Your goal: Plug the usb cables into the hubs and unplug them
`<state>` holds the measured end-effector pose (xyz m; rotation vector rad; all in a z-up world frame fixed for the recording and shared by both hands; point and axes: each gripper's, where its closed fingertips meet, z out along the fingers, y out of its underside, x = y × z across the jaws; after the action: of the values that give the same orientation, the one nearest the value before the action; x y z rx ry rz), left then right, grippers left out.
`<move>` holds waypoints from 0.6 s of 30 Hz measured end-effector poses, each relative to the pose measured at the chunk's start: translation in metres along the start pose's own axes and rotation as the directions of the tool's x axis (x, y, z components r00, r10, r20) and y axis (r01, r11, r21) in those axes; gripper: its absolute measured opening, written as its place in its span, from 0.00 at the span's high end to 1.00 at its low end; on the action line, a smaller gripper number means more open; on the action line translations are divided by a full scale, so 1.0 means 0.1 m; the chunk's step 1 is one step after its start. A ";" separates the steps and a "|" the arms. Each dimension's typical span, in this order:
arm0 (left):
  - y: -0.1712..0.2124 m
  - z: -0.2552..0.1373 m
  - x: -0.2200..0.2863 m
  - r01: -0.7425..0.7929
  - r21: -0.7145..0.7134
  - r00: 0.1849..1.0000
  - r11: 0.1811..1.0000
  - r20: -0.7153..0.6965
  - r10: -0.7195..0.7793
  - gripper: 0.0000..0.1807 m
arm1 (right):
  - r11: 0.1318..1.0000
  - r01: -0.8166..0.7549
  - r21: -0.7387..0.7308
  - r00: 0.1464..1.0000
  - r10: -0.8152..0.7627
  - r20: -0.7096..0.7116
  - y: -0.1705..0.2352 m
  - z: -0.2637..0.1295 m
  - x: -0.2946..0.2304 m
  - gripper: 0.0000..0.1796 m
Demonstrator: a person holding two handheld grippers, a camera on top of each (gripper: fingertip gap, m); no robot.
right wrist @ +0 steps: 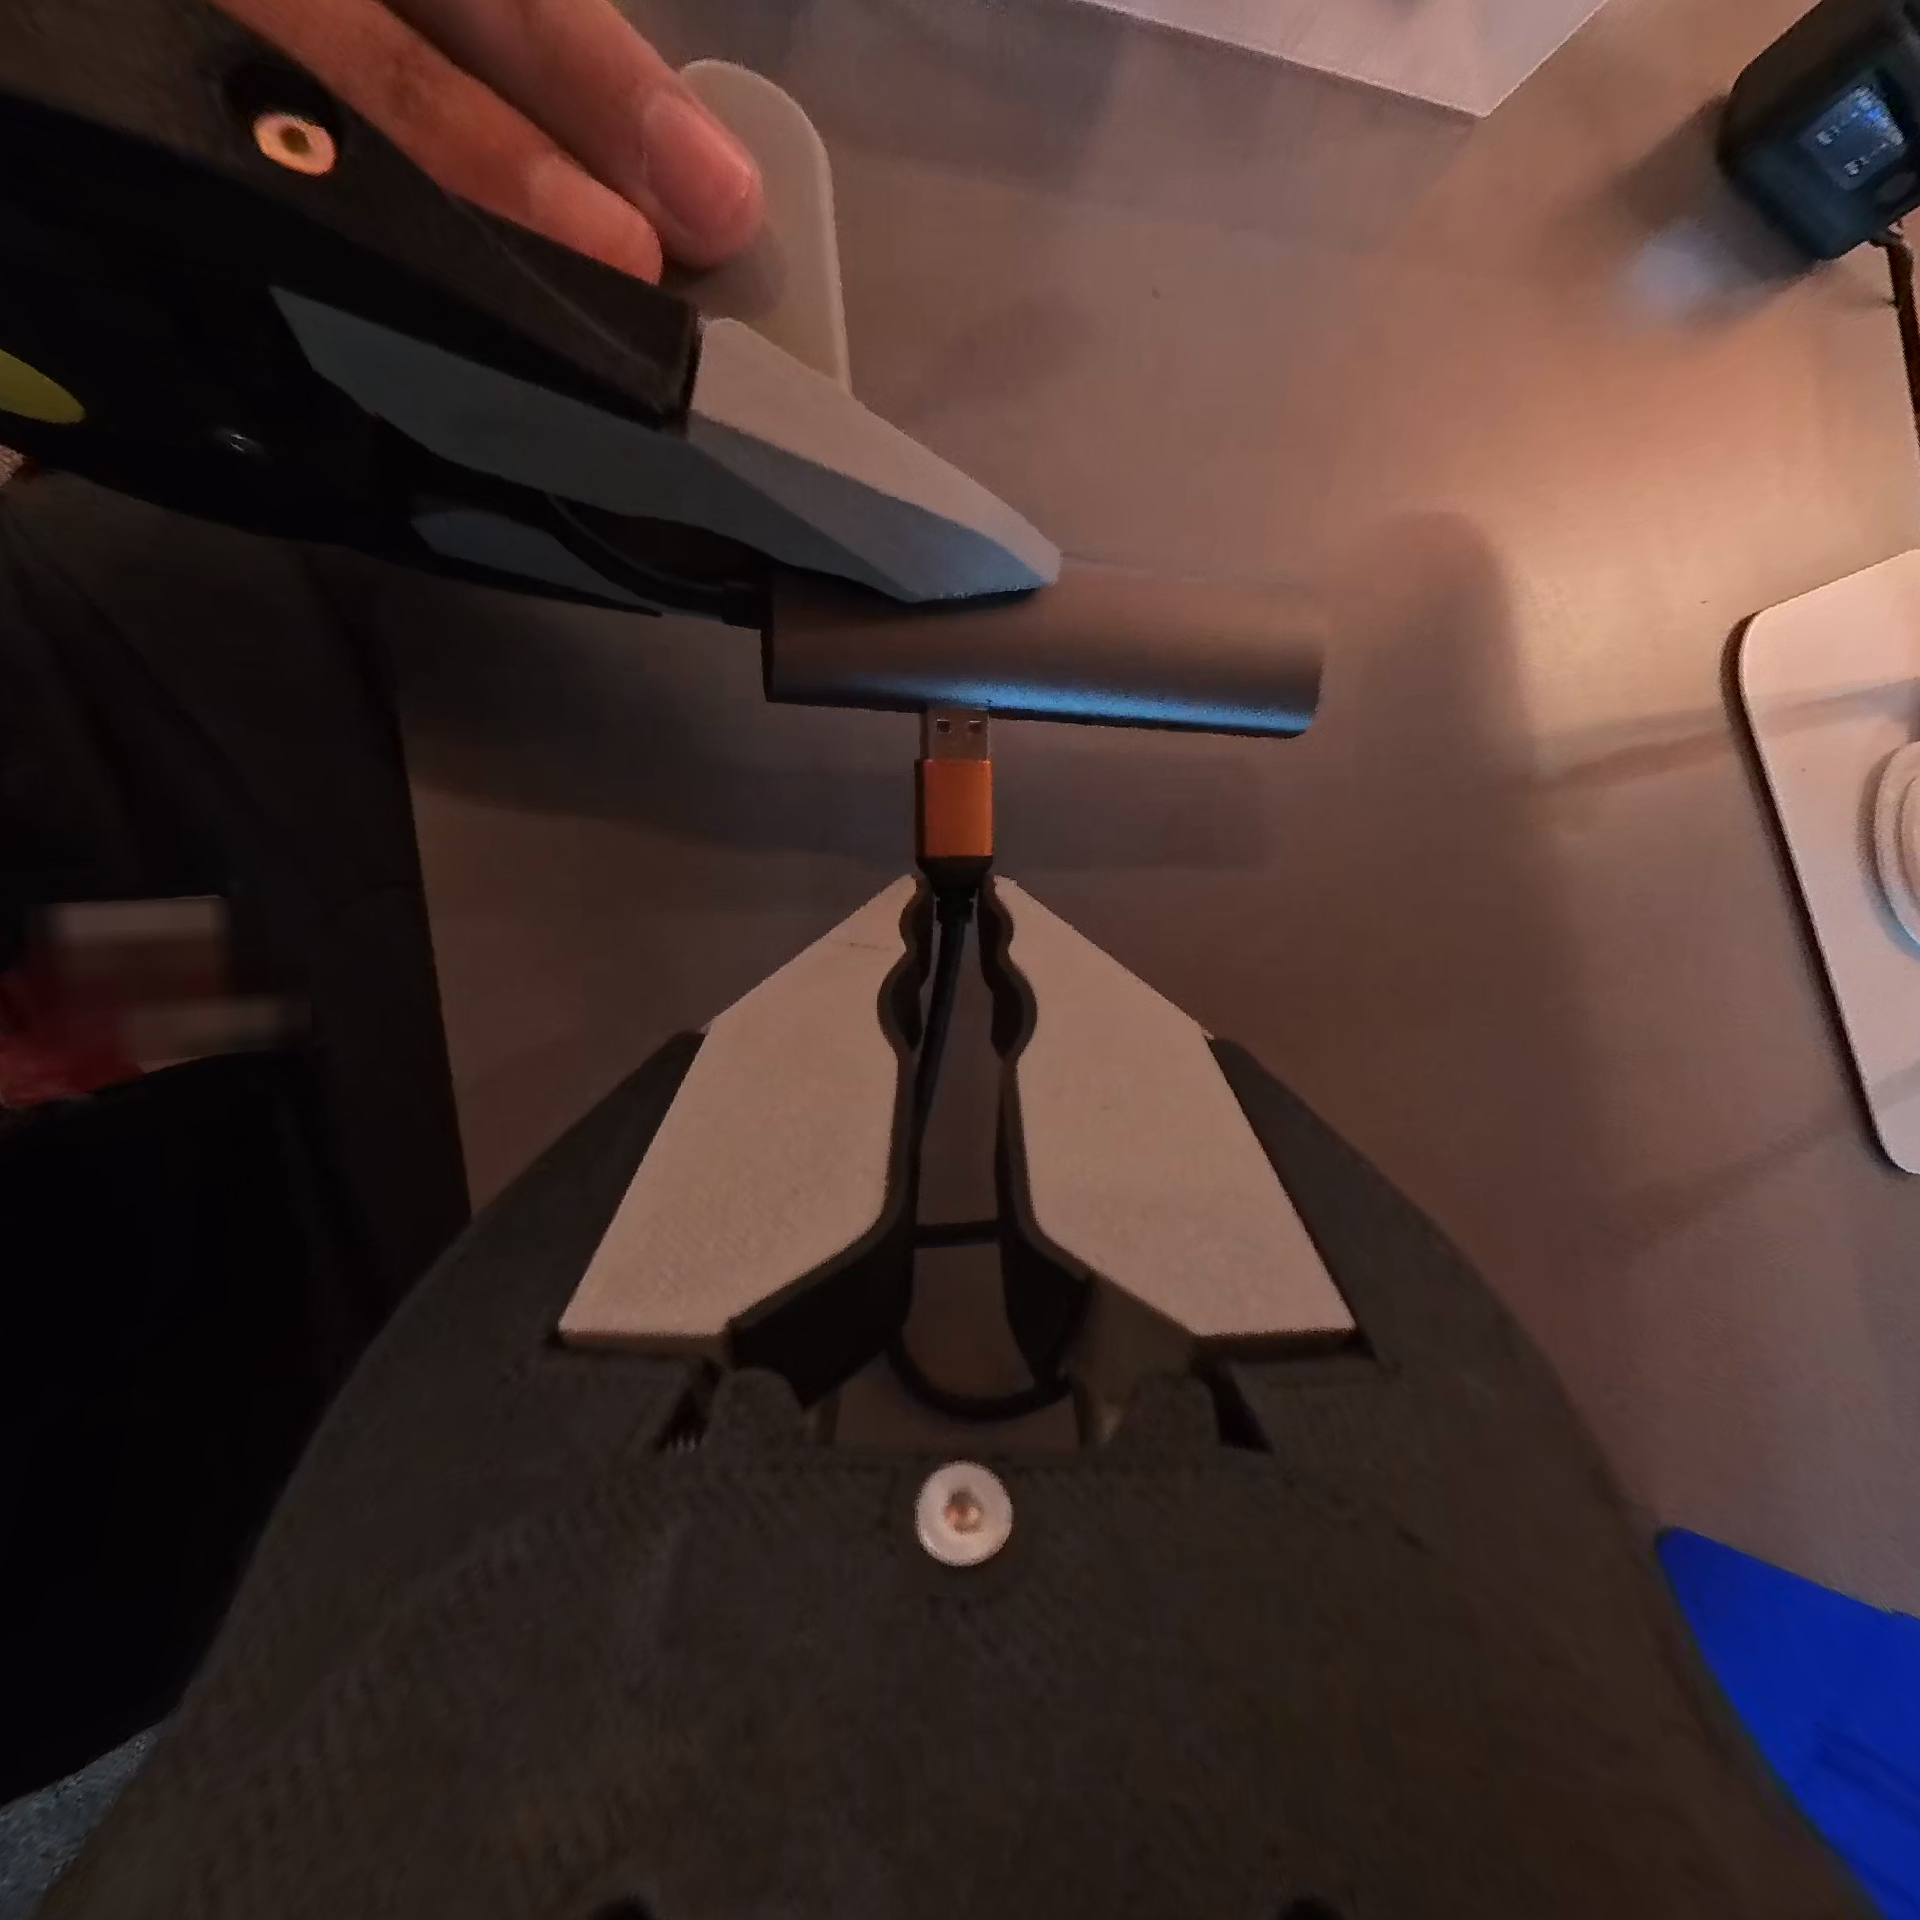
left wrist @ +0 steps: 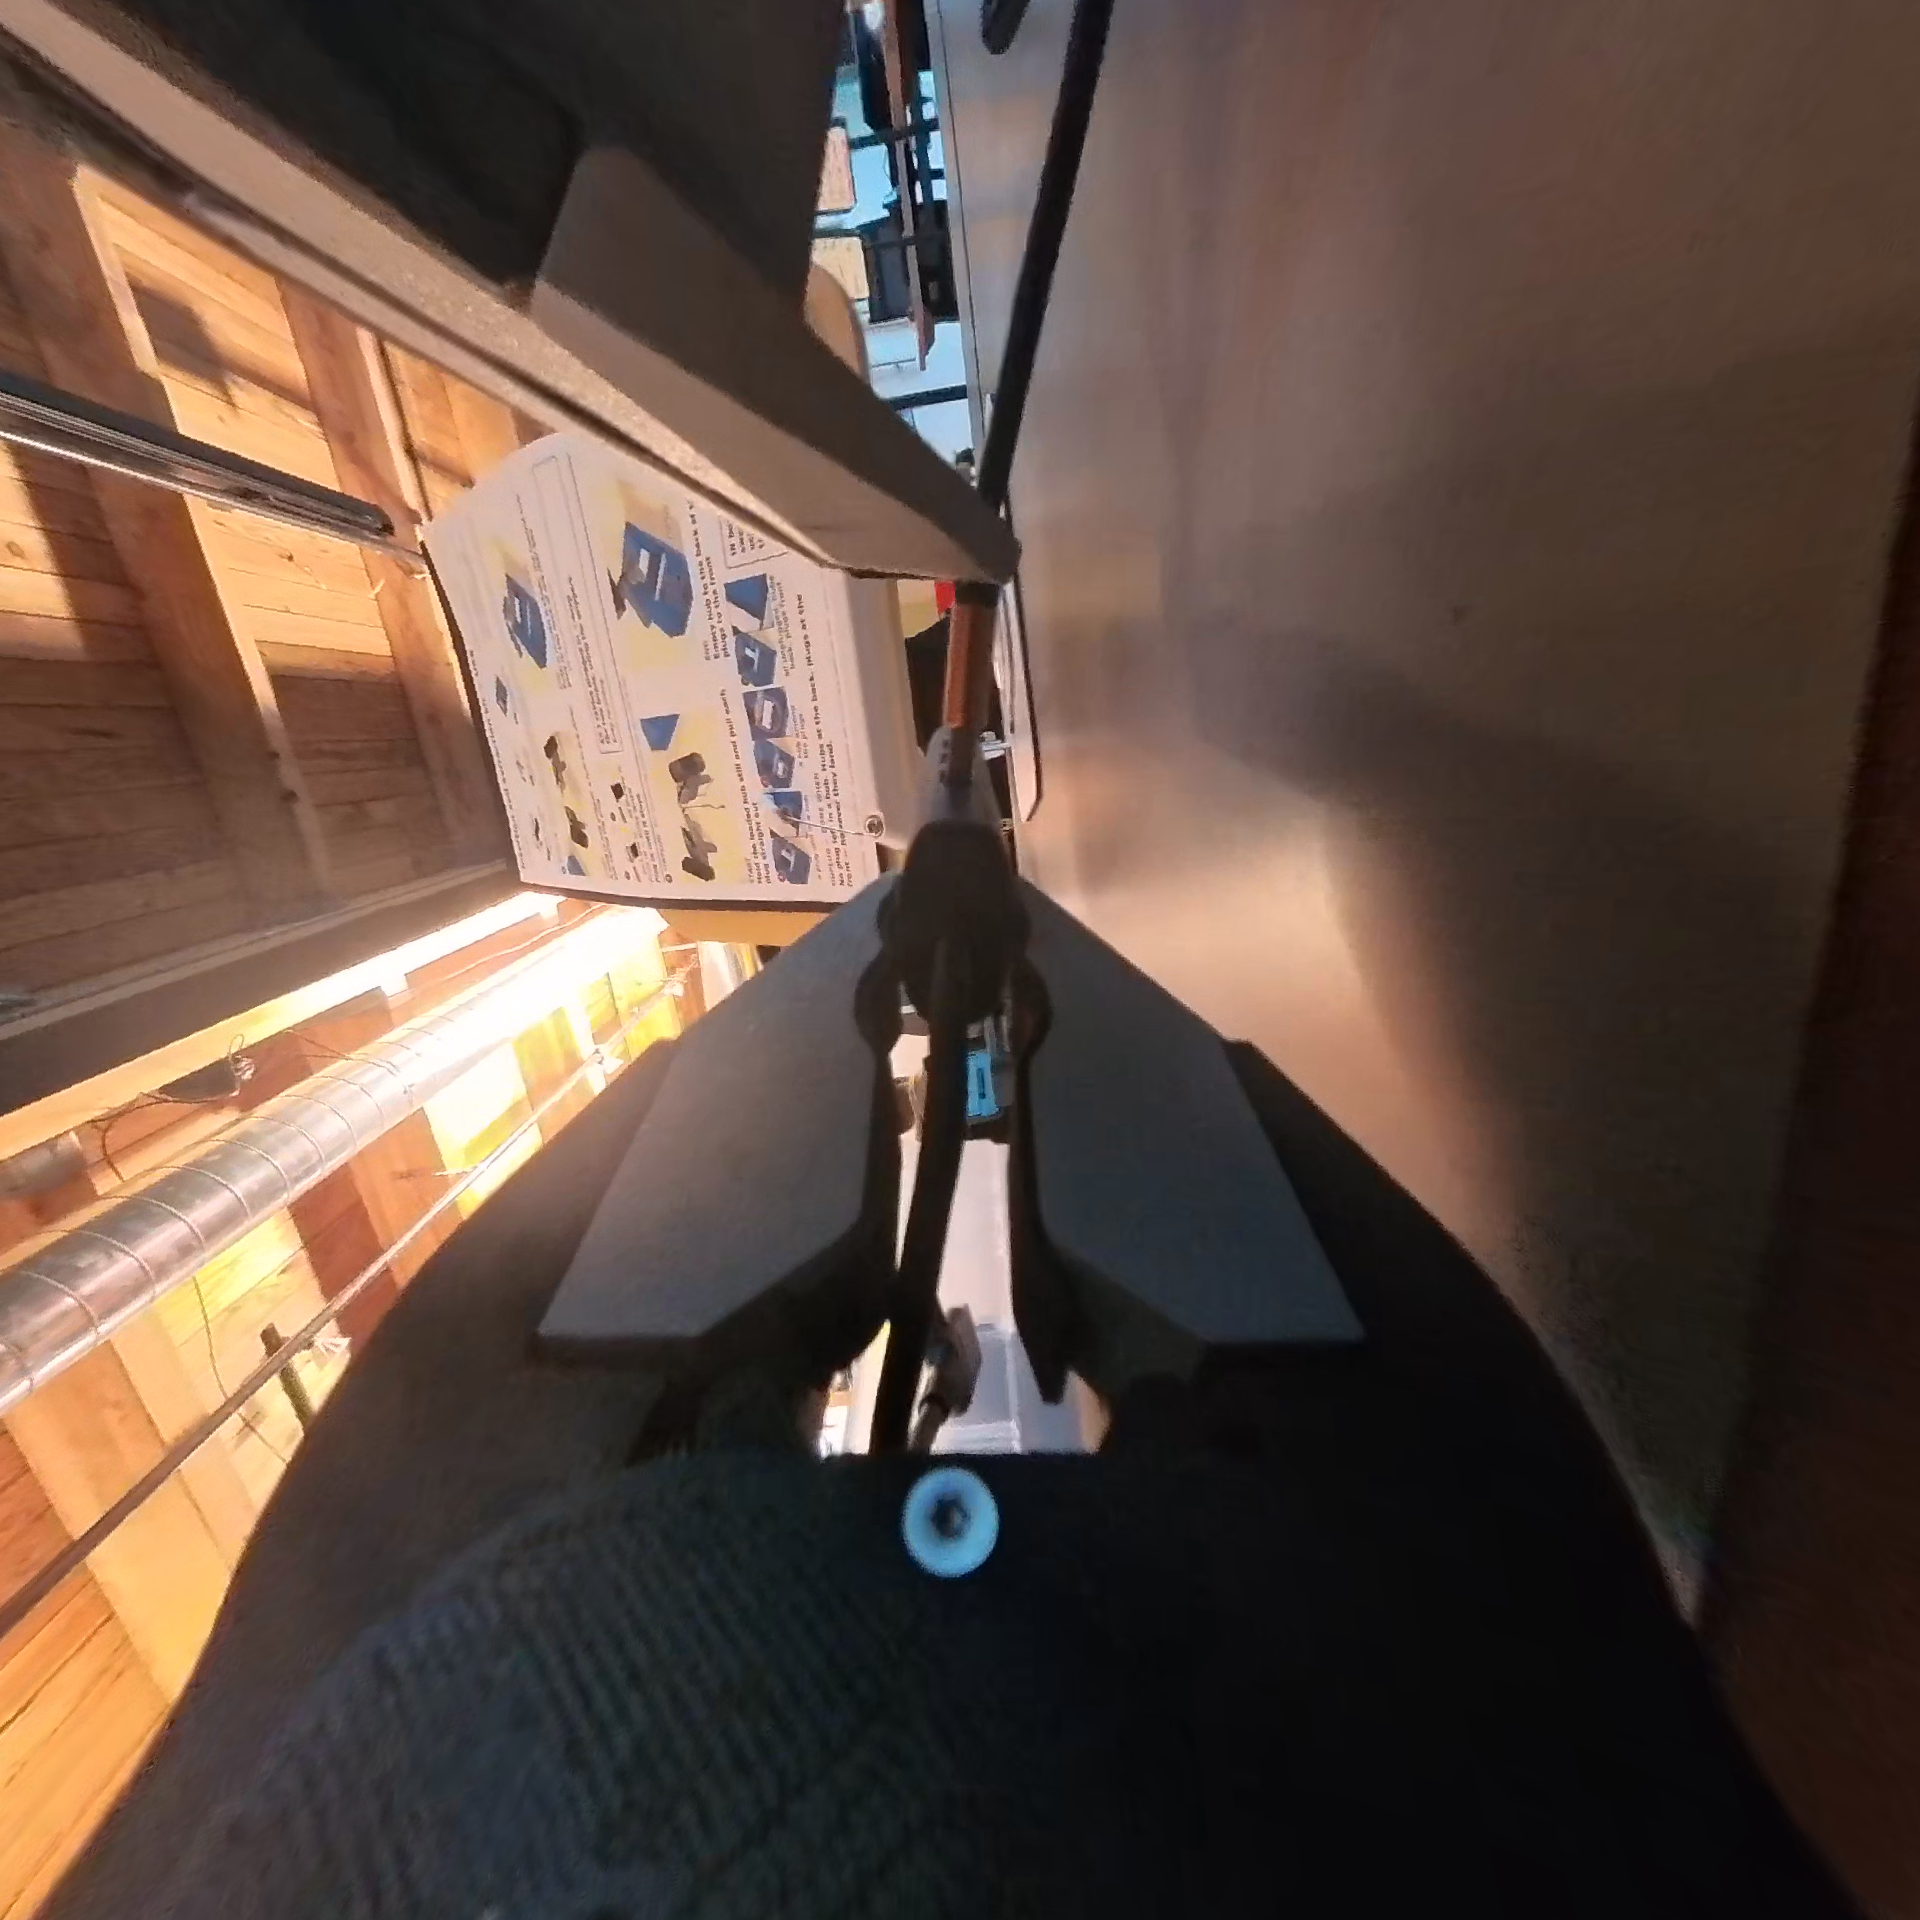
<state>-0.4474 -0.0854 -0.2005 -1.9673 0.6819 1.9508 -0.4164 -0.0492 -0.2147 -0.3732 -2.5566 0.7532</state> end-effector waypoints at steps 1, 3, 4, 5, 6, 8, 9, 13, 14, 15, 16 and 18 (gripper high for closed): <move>0.01 0.00 0.01 -0.004 -0.004 1.000 1.000 -0.005 0.004 0.93 | 1.000 0.009 0.002 1.000 -0.009 -0.008 0.00 0.00 0.00 0.97; 0.03 0.01 0.03 -0.001 -0.013 1.000 1.000 -0.013 0.000 0.93 | 1.000 0.005 0.019 1.000 -0.005 -0.010 -0.04 -0.01 0.01 0.97; 0.04 0.01 0.03 0.012 -0.015 1.000 1.000 -0.022 -0.013 0.93 | 1.000 -0.004 0.028 1.000 0.004 -0.002 -0.05 -0.01 0.00 0.97; 0.05 0.00 0.04 0.029 -0.019 0.999 0.999 -0.034 -0.030 0.93 | 0.999 -0.013 0.037 1.000 0.013 0.009 -0.07 -0.01 -0.01 0.97; 0.06 0.00 0.05 0.045 -0.023 0.998 0.999 -0.049 -0.046 0.93 | 0.999 -0.018 0.044 1.000 0.017 0.024 -0.07 0.00 -0.02 0.97; 0.05 -0.01 0.04 0.064 -0.019 0.996 0.998 -0.054 -0.065 0.93 | 0.999 -0.020 0.043 0.998 0.018 0.052 -0.05 0.02 -0.05 0.97; 0.04 -0.01 0.05 0.078 -0.018 0.995 0.997 -0.064 -0.079 0.93 | 0.999 -0.023 0.040 0.998 0.021 0.057 -0.04 0.04 -0.05 0.96; 0.09 0.00 0.06 0.049 -0.055 0.996 0.997 -0.077 -0.053 0.93 | 0.997 -0.047 0.057 0.997 0.044 0.057 -0.07 0.06 -0.03 0.97; 0.09 0.00 0.05 0.037 -0.058 0.996 0.998 -0.076 -0.042 0.93 | 0.997 -0.048 0.055 0.997 0.045 0.059 -0.07 0.06 -0.04 0.97; 0.08 -0.01 0.06 0.035 -0.056 0.996 0.998 -0.080 -0.040 0.93 | 0.998 -0.043 0.050 0.997 0.040 0.060 -0.06 0.07 -0.04 0.97; 0.09 -0.01 0.06 0.036 -0.057 0.996 0.998 -0.081 -0.041 0.93 | 0.998 -0.036 0.049 0.998 0.033 0.056 -0.06 0.07 -0.05 0.97; 0.10 -0.01 0.07 0.048 -0.052 0.995 0.998 -0.083 -0.052 0.93 | 0.998 -0.023 0.059 0.998 0.020 0.051 -0.07 0.08 -0.04 0.97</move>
<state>-0.4520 -0.0947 -0.2059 -2.0860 0.6039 1.8819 -0.4174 -0.0602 -0.2176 -0.3674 -2.5747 0.8547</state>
